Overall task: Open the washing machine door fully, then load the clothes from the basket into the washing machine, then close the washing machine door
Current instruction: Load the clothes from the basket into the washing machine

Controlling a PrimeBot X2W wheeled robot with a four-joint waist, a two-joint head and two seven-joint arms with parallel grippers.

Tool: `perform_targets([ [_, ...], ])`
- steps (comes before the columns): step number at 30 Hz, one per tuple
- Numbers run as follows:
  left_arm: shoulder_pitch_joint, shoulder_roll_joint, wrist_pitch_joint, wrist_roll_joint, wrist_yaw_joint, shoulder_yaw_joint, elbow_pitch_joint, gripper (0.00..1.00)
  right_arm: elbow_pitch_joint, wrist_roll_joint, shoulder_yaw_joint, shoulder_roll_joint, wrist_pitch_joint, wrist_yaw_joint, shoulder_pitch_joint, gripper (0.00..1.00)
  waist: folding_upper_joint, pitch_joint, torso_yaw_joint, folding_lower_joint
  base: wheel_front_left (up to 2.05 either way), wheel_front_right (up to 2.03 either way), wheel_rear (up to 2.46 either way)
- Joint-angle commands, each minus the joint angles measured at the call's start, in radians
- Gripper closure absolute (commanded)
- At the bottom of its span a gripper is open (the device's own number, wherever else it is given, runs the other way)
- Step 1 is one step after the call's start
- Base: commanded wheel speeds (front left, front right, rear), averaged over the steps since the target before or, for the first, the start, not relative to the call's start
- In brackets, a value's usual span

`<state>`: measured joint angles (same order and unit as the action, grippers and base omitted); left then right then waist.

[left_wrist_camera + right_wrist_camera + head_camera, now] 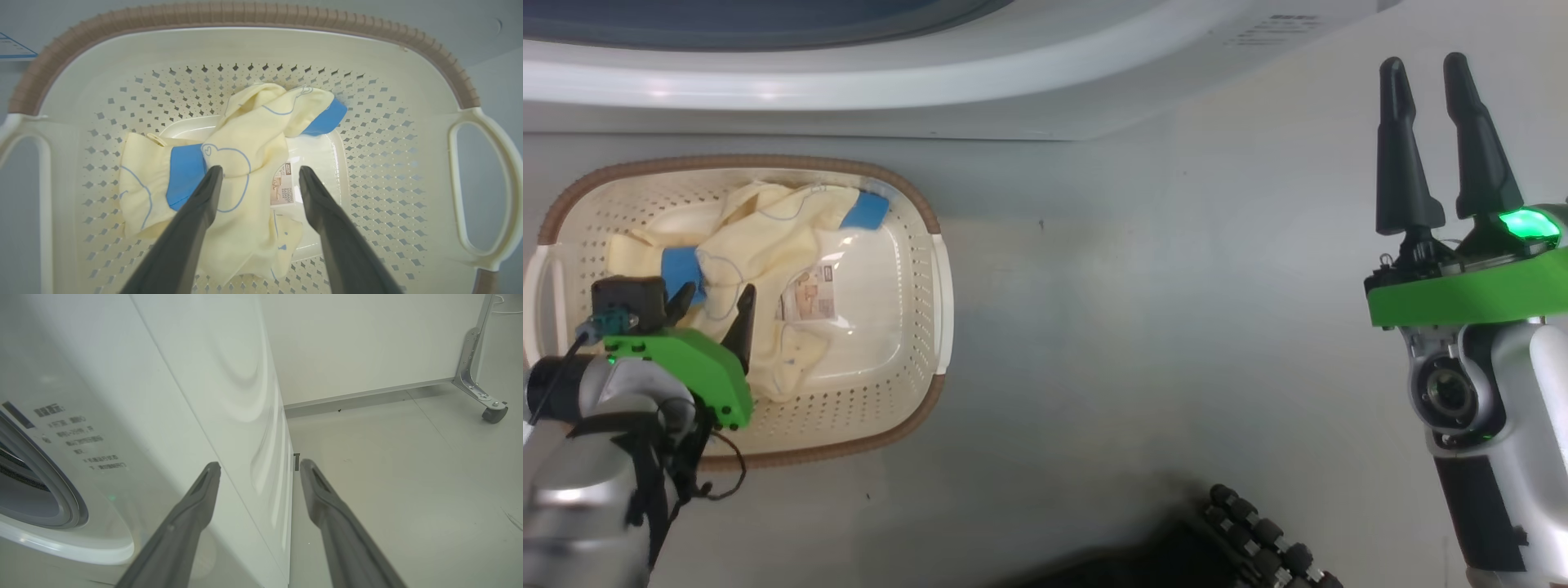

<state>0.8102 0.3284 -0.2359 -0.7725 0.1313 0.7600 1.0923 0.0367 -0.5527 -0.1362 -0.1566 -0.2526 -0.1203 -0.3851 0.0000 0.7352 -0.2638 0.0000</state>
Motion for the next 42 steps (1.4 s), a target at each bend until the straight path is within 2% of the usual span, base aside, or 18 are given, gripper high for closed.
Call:
perform_targets([
  [1,0.018,0.049,0.003,-0.02,-0.001,-0.002,-0.001,0.0,0.043,0.006,-0.016,-0.014,-0.009,-0.01,0.005,0.0,0.0,0.017,-0.011,0.0,0.0,0.0,0.0],
  [22,0.117,0.135,0.037,-0.157,-0.001,0.155,0.022,0.0,0.122,0.018,-0.045,-0.008,-0.009,-0.01,-0.01,0.0,0.0,0.09,-0.072,0.0,0.0,0.0,0.0],
  [42,0.147,0.181,0.069,-0.288,-0.001,0.254,0.028,0.0,0.138,0.023,-0.069,-0.01,-0.009,-0.01,-0.006,0.0,0.0,0.121,-0.113,0.0,0.0,0.0,0.0],
])
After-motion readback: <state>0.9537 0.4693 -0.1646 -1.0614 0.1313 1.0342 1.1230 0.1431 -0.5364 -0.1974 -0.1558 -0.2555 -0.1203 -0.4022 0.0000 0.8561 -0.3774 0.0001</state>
